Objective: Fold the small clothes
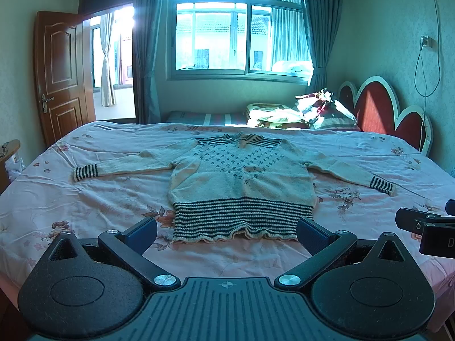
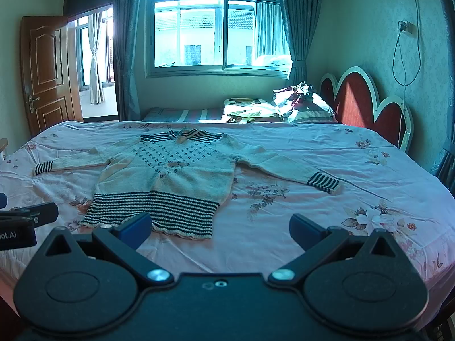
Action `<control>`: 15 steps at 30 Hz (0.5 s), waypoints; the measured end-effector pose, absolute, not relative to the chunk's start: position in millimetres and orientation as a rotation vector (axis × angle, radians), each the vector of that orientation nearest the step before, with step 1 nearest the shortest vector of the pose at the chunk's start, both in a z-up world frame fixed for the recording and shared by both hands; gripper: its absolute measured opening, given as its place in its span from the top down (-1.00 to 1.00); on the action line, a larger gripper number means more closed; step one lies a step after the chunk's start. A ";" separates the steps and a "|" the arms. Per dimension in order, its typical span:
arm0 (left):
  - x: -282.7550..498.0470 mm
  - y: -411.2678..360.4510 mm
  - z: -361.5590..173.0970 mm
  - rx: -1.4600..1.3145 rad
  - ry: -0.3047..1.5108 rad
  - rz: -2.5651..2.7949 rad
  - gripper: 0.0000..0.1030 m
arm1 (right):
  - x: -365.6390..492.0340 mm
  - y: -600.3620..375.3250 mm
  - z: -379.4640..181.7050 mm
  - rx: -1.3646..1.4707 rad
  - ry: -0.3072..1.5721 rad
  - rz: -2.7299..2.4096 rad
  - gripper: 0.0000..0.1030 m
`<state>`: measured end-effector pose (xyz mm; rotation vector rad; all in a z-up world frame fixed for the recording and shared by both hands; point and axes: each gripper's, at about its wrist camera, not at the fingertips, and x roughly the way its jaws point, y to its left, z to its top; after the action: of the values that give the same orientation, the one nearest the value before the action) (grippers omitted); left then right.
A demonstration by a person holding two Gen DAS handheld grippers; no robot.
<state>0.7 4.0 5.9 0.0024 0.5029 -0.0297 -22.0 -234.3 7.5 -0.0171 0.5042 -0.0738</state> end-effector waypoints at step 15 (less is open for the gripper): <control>1.4 3.5 5.8 0.000 0.502 -0.028 -1.00 | -19.9 -234.2 7.2 -0.014 0.507 -0.074 -0.99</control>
<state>1.4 3.5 5.8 -0.0003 0.5017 -0.0282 -19.9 -234.2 7.2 -0.0139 0.5069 -0.0738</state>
